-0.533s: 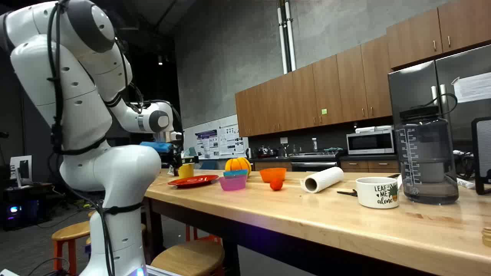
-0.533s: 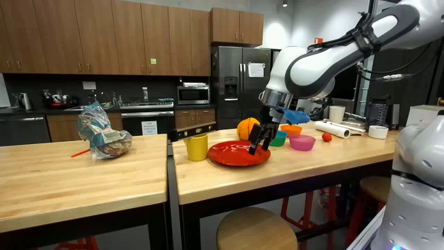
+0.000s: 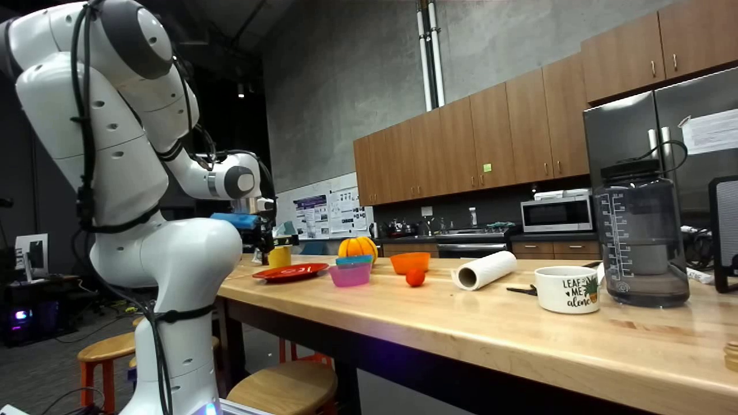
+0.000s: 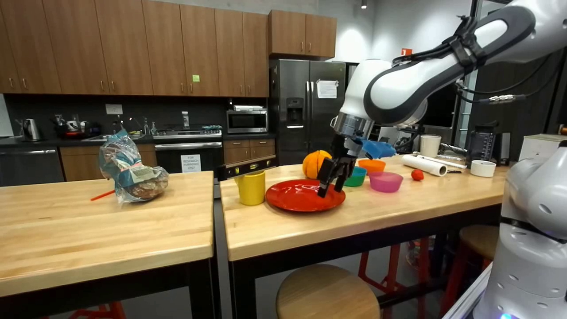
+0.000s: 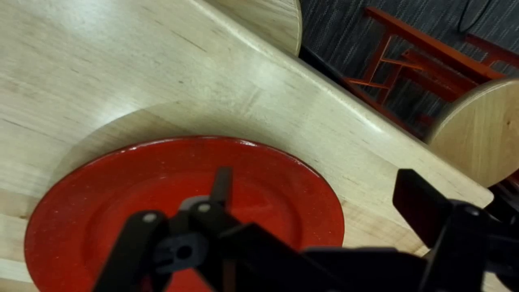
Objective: Remove the black object from the yellow mug and move it to the right
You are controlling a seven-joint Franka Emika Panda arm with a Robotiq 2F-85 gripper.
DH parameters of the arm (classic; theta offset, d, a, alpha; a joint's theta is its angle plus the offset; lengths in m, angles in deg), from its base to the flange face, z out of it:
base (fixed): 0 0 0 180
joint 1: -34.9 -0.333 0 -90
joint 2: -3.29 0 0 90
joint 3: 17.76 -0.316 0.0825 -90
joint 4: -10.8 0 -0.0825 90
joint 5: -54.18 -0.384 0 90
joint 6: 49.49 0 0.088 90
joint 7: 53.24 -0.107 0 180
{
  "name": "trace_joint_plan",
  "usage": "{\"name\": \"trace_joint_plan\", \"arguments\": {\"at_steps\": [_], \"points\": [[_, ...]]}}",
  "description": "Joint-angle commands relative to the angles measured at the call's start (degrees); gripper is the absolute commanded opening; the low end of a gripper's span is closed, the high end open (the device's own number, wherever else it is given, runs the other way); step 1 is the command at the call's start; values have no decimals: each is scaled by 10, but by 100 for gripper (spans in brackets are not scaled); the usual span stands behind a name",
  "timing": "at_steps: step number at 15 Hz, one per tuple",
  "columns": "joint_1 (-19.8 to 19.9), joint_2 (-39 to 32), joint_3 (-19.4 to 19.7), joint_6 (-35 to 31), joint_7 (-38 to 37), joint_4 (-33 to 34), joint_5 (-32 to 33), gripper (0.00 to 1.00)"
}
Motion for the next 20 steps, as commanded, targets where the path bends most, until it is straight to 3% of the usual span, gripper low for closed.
{"name": "trace_joint_plan", "arguments": {"at_steps": [1, 11, 20], "points": [[-5, -6, 15, -1, 23, 16, 6, 100], [-10, -45, 33, -2, 87, 106, 5, 100], [-61, -141, 84, 3, 357, 224, -26, 100]]}}
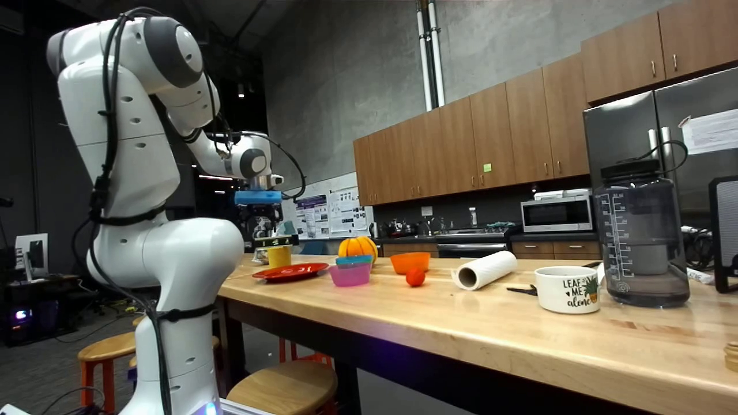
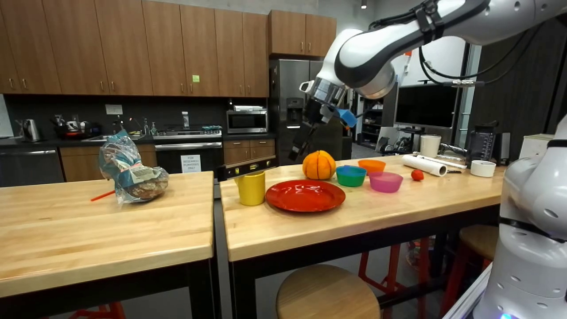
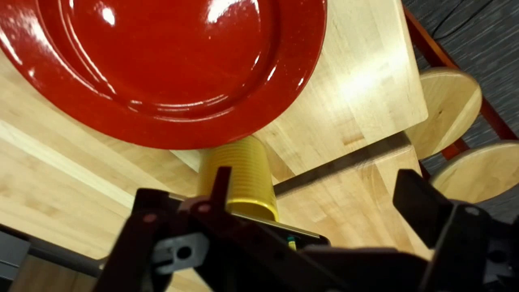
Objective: Remove the black object from the yellow mug and move it to the right
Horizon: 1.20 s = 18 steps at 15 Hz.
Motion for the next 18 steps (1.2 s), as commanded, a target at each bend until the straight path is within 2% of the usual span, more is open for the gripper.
{"name": "trace_joint_plan", "arguments": {"at_steps": [1, 5, 10, 14, 18], "points": [[-27, -54, 28, 9, 131, 59, -28, 100], [-24, -94, 25, 29, 265, 109, -60, 100], [-2, -127, 11, 53, 384, 161, -78, 100], [14, -147, 2, 75, 442, 191, -79, 100], [30, -154, -11, 91, 460, 202, -80, 100]]}}
